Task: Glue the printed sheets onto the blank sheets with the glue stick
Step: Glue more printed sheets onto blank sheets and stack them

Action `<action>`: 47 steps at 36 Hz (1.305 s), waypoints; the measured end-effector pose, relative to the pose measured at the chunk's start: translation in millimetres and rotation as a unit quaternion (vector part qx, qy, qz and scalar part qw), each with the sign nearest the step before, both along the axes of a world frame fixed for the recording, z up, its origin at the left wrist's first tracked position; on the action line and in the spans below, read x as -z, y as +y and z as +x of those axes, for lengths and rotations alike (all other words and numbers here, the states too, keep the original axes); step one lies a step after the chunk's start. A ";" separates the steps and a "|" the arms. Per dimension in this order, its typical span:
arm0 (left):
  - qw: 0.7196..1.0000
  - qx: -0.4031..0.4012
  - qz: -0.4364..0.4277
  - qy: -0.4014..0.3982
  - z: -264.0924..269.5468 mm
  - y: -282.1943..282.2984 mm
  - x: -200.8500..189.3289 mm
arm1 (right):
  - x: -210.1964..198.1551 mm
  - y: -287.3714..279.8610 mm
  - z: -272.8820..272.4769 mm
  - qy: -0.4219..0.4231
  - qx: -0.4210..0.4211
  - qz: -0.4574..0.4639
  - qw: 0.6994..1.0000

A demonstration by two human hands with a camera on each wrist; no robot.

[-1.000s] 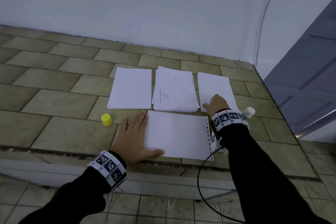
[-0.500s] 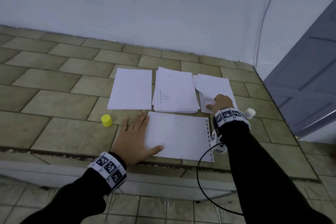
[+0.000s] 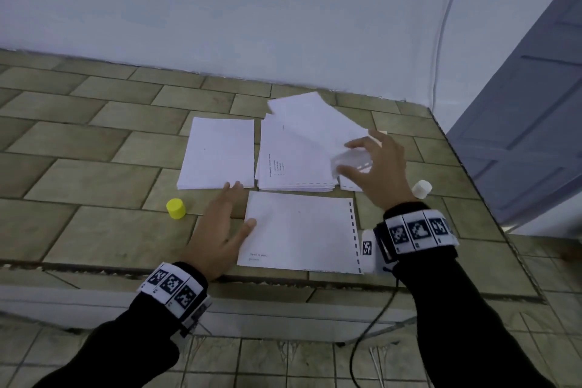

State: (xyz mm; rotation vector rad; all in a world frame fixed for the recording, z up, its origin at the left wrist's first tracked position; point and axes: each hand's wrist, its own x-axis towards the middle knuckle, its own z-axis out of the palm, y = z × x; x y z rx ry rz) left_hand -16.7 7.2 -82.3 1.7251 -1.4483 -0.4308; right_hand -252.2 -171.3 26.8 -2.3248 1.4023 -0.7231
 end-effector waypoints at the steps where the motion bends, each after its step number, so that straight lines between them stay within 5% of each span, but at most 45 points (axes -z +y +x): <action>1: 0.999 -0.014 -0.023 0.043 1.2 0.2 -0.2 | 1.6 7.3 -3.4 -0.006 -0.024 0.015 1.000; 4: 0.969 -0.041 -0.043 0.239 3.5 -9.8 -17.7 | 5.7 28.2 -12.9 -0.023 -0.077 0.091 0.993; 6: 0.910 -0.077 0.002 0.408 6.6 -22.5 -38.3 | 13.3 36.8 -19.3 -0.008 -0.099 0.126 0.987; 8: 0.866 -0.086 0.050 0.491 8.3 -27.4 -51.7 | 25.0 41.9 -24.7 0.006 -0.117 0.145 0.982; 19: 0.911 0.018 0.116 0.395 2.8 -20.0 -43.4 | 48.9 47.6 -38.1 -0.016 -0.137 0.213 0.967; 31: 0.909 -0.004 0.060 0.413 -7.0 -14.1 -46.0 | 59.5 36.8 -45.1 -0.262 -0.006 0.309 0.914; 43: 0.939 0.070 0.123 0.314 -2.8 -9.5 -42.5 | 58.4 32.5 -43.7 -0.154 -0.027 0.266 0.951; 47: 0.960 0.020 0.136 0.246 -1.3 -8.1 -39.6 | 56.5 35.1 -42.7 -0.097 -0.044 0.257 0.961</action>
